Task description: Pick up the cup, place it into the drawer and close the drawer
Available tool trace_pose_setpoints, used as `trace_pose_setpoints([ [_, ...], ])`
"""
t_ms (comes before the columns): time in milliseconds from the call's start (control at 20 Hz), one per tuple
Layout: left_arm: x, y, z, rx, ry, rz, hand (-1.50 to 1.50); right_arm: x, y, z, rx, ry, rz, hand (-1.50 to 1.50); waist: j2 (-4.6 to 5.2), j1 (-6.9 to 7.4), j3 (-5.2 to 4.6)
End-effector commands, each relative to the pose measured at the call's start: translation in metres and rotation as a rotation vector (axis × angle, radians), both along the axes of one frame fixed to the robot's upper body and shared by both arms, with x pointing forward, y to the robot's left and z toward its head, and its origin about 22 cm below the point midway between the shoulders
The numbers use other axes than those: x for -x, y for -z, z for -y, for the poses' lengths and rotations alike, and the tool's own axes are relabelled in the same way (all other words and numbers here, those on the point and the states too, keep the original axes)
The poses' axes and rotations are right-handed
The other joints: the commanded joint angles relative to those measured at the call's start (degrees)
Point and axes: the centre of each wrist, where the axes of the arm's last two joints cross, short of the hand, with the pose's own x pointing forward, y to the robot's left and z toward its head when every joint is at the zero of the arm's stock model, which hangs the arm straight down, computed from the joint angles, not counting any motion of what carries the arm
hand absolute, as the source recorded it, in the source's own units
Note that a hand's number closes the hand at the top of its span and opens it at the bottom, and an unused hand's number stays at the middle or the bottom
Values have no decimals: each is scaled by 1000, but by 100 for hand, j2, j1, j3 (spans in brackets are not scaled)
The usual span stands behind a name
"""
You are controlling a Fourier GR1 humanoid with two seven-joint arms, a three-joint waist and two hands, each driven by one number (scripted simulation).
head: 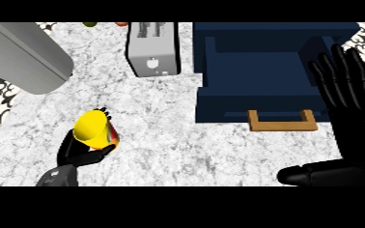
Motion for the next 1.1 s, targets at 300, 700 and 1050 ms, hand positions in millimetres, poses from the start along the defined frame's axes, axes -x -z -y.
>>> trace_pose_setpoints([
  [300,-8,-9,2,86,13,227,150,3,14,3,9,4,-7,-150,-7,17,3],
  [700,-27,-19,15,15,-315,282,150,9,-7,6,34,1,8,-150,-24,16,6],
  [1050,-47,-46,28,70,-228,387,150,14,4,1,10,12,-14,-150,-37,58,11],
])
